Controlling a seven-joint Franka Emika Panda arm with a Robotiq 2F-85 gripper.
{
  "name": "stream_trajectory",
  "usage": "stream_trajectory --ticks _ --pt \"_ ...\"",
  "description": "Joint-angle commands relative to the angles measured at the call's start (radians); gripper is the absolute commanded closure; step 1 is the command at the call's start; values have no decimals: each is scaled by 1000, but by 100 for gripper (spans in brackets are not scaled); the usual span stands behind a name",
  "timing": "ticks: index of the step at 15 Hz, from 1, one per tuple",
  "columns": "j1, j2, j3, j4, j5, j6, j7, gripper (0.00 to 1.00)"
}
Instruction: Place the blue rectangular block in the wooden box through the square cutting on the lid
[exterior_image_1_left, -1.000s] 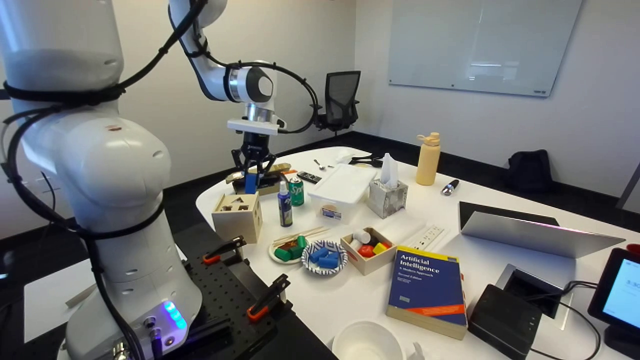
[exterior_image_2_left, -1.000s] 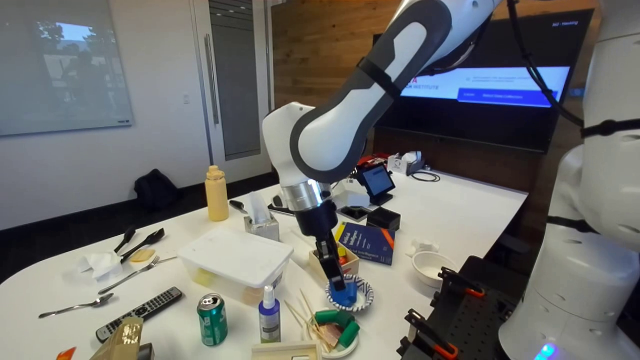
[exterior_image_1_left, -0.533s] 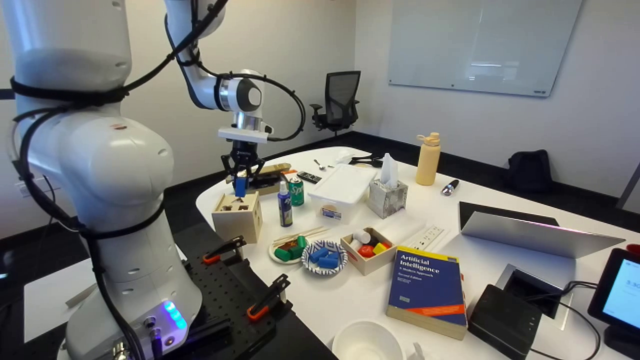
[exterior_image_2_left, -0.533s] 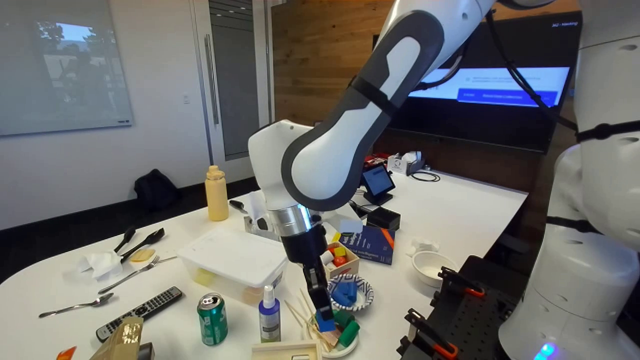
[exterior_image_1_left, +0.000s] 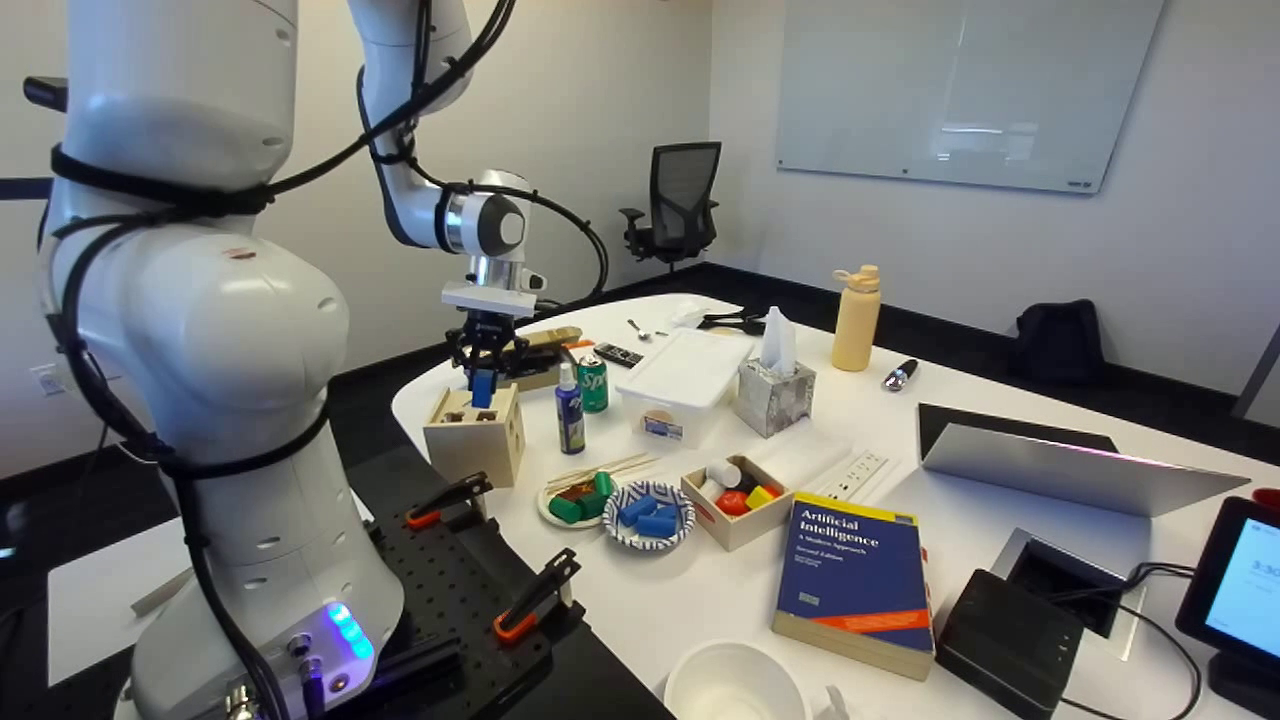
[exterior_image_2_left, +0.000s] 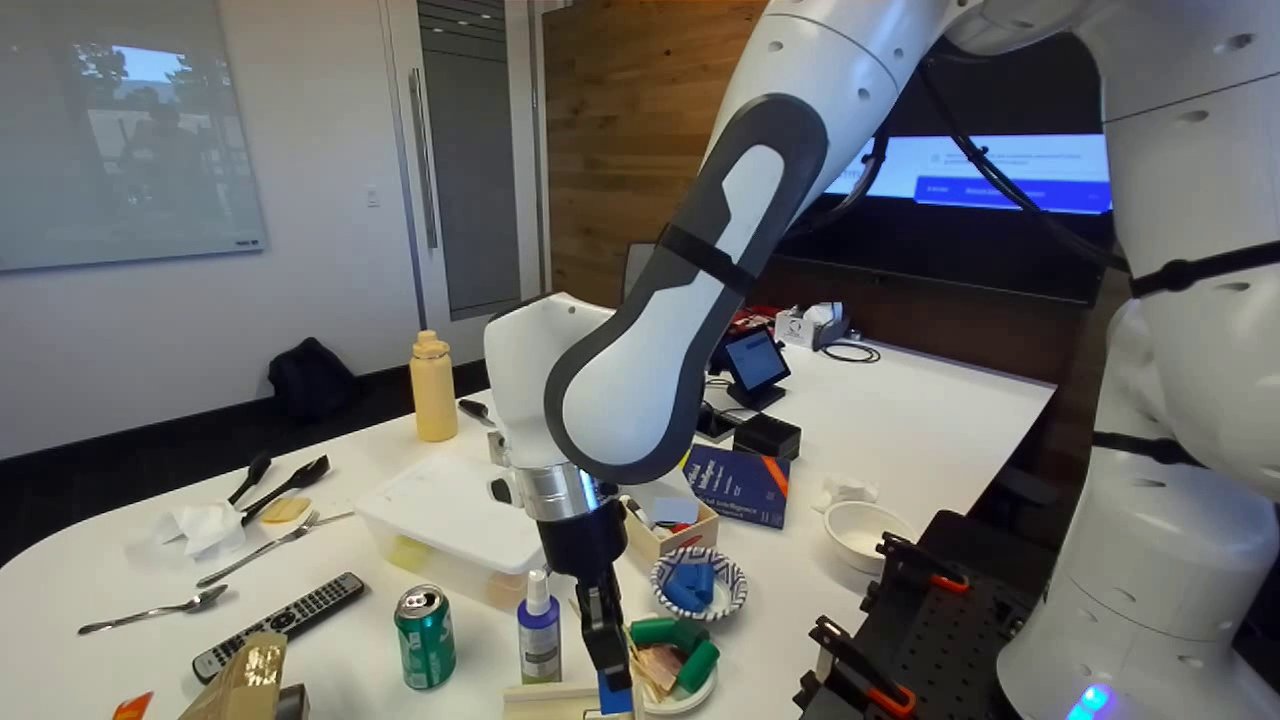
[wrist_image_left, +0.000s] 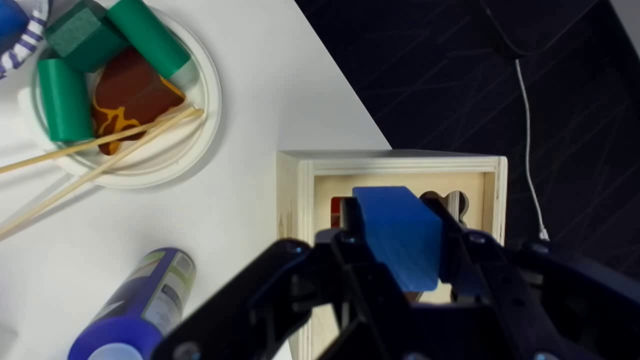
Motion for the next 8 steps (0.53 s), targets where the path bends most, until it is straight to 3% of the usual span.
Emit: stream_trajectory --ticks 1,8 --pt "6 38 5 30 -13 26 24 91" --pt "18 100 -4 60 -49 46 44 91"
